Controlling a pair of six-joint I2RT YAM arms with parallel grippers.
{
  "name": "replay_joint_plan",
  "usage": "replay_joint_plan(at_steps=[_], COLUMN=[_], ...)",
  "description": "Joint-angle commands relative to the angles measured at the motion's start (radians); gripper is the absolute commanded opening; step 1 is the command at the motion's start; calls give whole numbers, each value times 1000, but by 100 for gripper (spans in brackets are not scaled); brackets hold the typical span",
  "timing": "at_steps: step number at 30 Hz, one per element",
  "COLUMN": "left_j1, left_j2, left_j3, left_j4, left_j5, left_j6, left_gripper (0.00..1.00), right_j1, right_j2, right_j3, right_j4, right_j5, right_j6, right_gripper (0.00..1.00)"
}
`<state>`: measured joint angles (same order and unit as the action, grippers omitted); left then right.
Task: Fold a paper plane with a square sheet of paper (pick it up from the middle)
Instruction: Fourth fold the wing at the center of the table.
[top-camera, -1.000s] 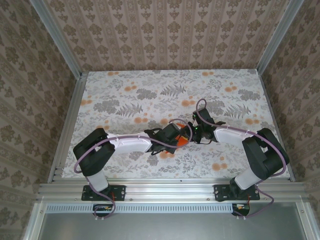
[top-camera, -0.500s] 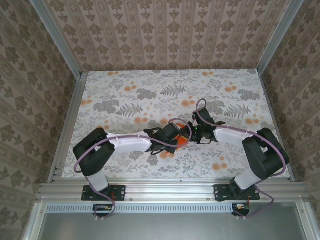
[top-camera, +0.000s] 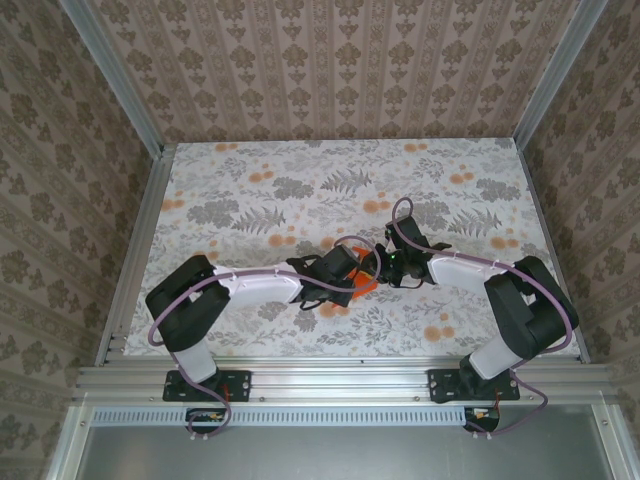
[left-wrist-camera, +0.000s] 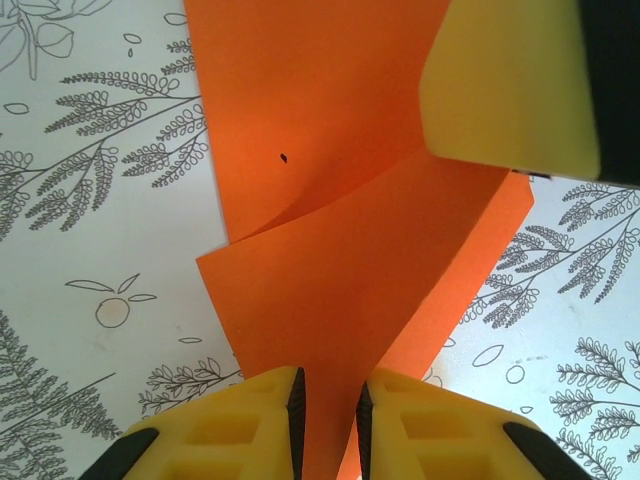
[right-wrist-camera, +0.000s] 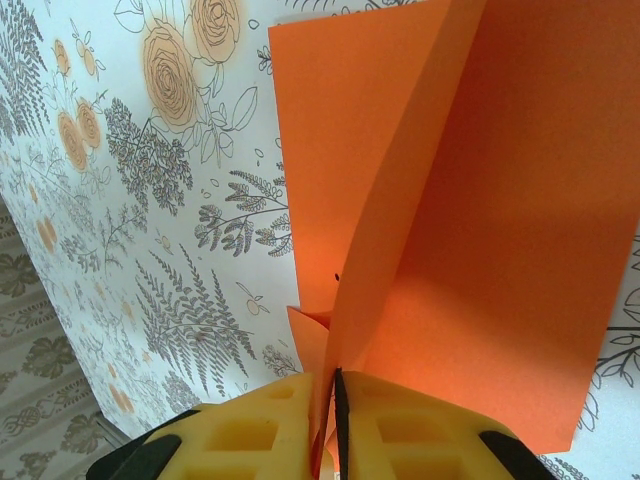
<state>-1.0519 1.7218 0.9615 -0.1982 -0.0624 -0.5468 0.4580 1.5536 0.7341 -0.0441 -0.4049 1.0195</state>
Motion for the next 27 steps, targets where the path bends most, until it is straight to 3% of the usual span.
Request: replay_joint_plan(at_steps=[1,13,21,27], left_j1=[7,17,109,152], left_j2=[21,6,-73,-106], left_j3=[-4,-42,-187,-242], left_j4=[-35,30,223,298], left_j5=[14,45,159,243], left_j6=[-7,-49,-148,-164], left_gripper=[19,1,0,0], right_j1=[-1,-1,-2,-2], right_j2=[-1,-9,-84,-111], right_j3=[17,24,28,2], right_j4=[-11,-14,-100,-117], right_j5=[-25,-38,4,14], right_j6=[-12,-27,-108,-138], right_gripper=[15,20,35,37])
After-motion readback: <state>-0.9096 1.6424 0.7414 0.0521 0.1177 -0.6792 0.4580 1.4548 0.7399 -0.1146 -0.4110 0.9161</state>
